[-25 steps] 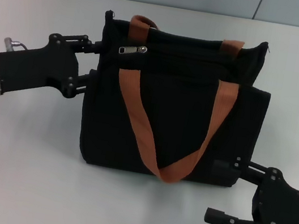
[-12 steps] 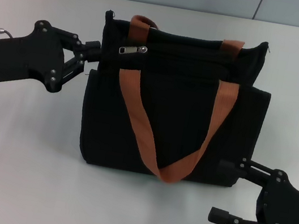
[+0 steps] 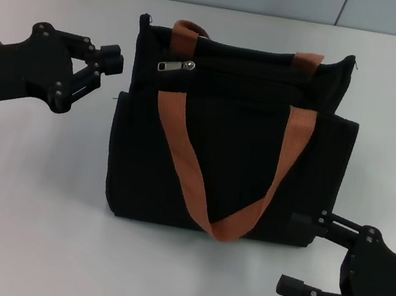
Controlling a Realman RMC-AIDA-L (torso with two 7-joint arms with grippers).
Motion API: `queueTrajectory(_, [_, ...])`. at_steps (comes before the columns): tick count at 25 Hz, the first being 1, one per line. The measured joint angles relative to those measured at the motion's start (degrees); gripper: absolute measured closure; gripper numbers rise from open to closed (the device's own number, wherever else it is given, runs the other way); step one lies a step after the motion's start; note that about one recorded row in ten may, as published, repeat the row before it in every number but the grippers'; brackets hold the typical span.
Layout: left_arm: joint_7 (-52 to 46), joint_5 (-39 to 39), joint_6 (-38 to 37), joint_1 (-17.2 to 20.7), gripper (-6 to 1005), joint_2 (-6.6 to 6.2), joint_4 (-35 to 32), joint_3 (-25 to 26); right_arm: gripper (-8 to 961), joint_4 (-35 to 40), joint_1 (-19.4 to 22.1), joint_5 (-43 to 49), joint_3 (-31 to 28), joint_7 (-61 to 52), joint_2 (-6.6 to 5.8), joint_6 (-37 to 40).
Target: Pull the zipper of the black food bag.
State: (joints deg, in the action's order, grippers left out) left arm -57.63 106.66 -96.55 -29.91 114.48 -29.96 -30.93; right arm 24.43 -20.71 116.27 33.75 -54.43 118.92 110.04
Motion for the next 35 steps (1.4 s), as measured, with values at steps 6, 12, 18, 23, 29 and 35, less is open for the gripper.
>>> queueTrajectory(6, [-0.4,1.0,1.2,-0.1,851,0.31,-0.3,-0.6,121,0.0,0.0,0.0,0.0,-0.1,0.0,0.0])
queueTrajectory(12, [-0.4,3.3,4.2,-1.0,657,1.27,-0.4,-1.6,122,0.0,0.0,0.0,0.0,-0.2,0.0,0.0])
queueTrajectory(18, [-0.4,3.4,6.5,-1.6,419,1.92,-0.5,-3.3,121,0.0,0.0,0.0,0.0,-0.3,-0.01,0.0])
queueTrajectory(23, [0.5,3.5,9.6,-2.1,280,3.4,-2.5,-7.4,121,0.0,0.0,0.0,0.0,-0.3,0.0,0.0])
queueTrajectory(29, [0.1,3.4,9.6,-2.1,367,3.45,-2.8,-8.2,122,0.0,0.0,0.0,-0.1,-0.3,-0.01,-0.3])
queueTrajectory(35, [0.0,3.3,9.5,-2.1,577,3.47,-2.8,-8.0,122,0.0,-0.1,0.0,-0.2,-0.3,0.0,-0.4])
